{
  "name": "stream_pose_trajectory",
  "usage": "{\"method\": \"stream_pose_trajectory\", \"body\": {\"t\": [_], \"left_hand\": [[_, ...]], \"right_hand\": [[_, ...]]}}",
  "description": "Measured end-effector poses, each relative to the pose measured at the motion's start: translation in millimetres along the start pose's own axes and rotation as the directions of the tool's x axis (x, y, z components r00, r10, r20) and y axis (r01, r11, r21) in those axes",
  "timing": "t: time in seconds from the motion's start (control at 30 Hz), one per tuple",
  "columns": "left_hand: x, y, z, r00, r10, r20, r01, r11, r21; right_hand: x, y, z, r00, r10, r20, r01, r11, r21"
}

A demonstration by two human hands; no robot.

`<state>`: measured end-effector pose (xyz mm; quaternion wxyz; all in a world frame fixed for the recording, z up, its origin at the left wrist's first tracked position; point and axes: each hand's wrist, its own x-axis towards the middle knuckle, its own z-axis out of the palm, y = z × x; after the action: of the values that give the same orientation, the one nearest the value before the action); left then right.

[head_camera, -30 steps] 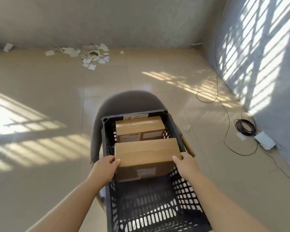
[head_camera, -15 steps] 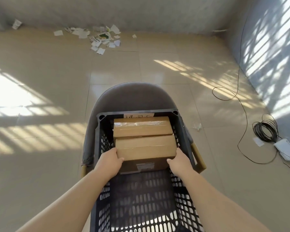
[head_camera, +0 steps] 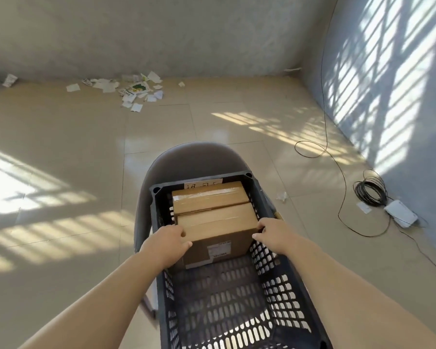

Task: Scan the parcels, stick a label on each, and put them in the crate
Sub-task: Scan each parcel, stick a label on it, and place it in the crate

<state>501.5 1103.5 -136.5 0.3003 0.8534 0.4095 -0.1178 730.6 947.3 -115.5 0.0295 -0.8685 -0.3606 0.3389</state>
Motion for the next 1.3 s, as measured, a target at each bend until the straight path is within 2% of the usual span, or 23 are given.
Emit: {"method": "stream_pose_trajectory", "body": {"t": [0.13,0.27,0.5,0.73,0.93,1.1,1.3], "left_hand": [[-23.5,-3.8,-7.6,0.995,0.100,0.029,-0.102,0.991,0.081],[-50.1,-13.0,-6.1,0.963,0.221,0.156,-0.244,0.958,0.152],[-98.3,-15.1,7.7,0.835,0.420,0.354,-0.535,0.769,0.350],[-184.0,21.9,53.8,0.651,0.520,0.553,-0.744,0.580,0.331],[-283.5,52.2,104.5,0.426,0.623,0.656,-0.904,0.329,0.273],[-375.9,62.4,143.4,0.240,0.679,0.694,-0.971,0.169,0.171],[-498.6,54.3,188.0,0.132,0.687,0.715,-0.991,0.093,0.094]], "right_hand": [[-47.9,-6.6,10.5,1.000,0.025,-0.014,-0.025,1.000,-0.009],[-108.4,-12.7,39.0,0.995,0.094,-0.034,-0.093,0.995,0.026],[-225.1,-19.0,124.2,0.933,0.350,-0.083,-0.331,0.926,0.182],[-363.0,-14.1,209.9,0.805,0.591,-0.037,-0.519,0.734,0.438],[-490.8,-12.6,276.7,0.670,0.742,0.001,-0.634,0.573,0.519],[-601.4,-20.6,333.9,0.554,0.832,0.033,-0.664,0.417,0.620],[-733.4,-31.7,403.4,0.457,0.889,0.016,-0.653,0.324,0.685]]}}
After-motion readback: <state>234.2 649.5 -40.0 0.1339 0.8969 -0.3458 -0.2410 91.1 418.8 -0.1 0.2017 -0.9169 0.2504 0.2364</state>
